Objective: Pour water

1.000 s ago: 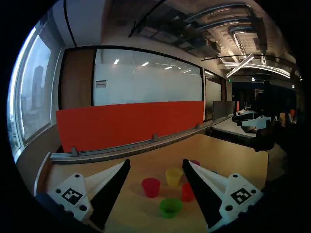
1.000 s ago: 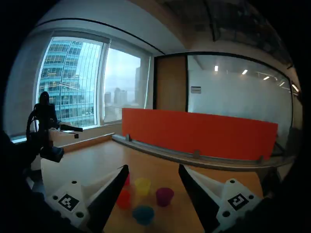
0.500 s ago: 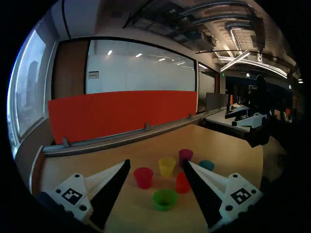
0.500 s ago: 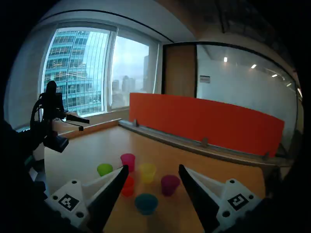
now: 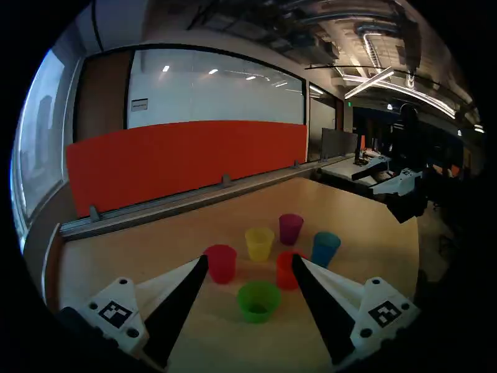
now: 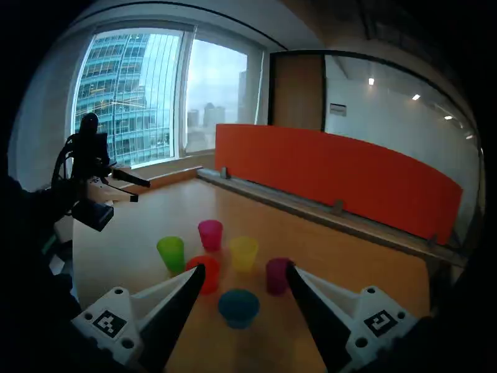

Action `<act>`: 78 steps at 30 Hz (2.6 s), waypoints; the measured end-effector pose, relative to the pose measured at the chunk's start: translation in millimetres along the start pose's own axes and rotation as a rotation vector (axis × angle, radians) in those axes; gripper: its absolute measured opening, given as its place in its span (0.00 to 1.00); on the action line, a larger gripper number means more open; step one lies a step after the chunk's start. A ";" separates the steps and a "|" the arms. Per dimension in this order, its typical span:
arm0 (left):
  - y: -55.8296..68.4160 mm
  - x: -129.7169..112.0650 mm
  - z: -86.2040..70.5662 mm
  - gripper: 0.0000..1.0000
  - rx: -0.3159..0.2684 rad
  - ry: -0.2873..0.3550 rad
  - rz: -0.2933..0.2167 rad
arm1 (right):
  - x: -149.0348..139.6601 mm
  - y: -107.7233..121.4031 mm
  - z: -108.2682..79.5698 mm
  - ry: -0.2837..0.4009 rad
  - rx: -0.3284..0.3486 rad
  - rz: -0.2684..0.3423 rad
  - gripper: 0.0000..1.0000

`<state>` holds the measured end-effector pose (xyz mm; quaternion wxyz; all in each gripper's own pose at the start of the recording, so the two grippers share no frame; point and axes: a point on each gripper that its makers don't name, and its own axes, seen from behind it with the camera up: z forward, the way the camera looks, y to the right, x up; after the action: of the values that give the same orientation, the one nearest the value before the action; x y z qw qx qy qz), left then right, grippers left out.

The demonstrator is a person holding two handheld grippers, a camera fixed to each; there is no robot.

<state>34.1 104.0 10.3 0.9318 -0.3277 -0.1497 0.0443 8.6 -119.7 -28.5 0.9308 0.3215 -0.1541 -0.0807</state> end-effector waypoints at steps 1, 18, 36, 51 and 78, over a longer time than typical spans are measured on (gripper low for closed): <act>0.0 -2.8 0.9 1.00 -0.001 -0.006 0.001 | -3.3 0.0 1.2 -0.007 0.002 0.000 1.00; 8.3 -54.8 15.5 1.00 -0.030 -0.113 -0.001 | -57.4 -1.9 19.2 -0.114 0.024 0.012 1.00; 24.6 -102.7 29.5 1.00 -0.096 -0.257 0.012 | -101.2 -2.1 36.8 -0.200 0.045 0.027 1.00; 19.0 -137.0 47.2 1.00 -0.104 -0.373 0.056 | -128.5 0.0 54.0 -0.262 0.058 0.023 1.00; 23.9 -143.6 88.6 1.00 -0.140 -0.415 0.051 | -153.5 -7.2 95.8 -0.329 0.098 0.008 1.00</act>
<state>-129.4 149.6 25.1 0.8544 -0.3793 -0.3327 0.1239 -168.5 -141.9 2.3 0.8764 0.3484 -0.3096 -0.1208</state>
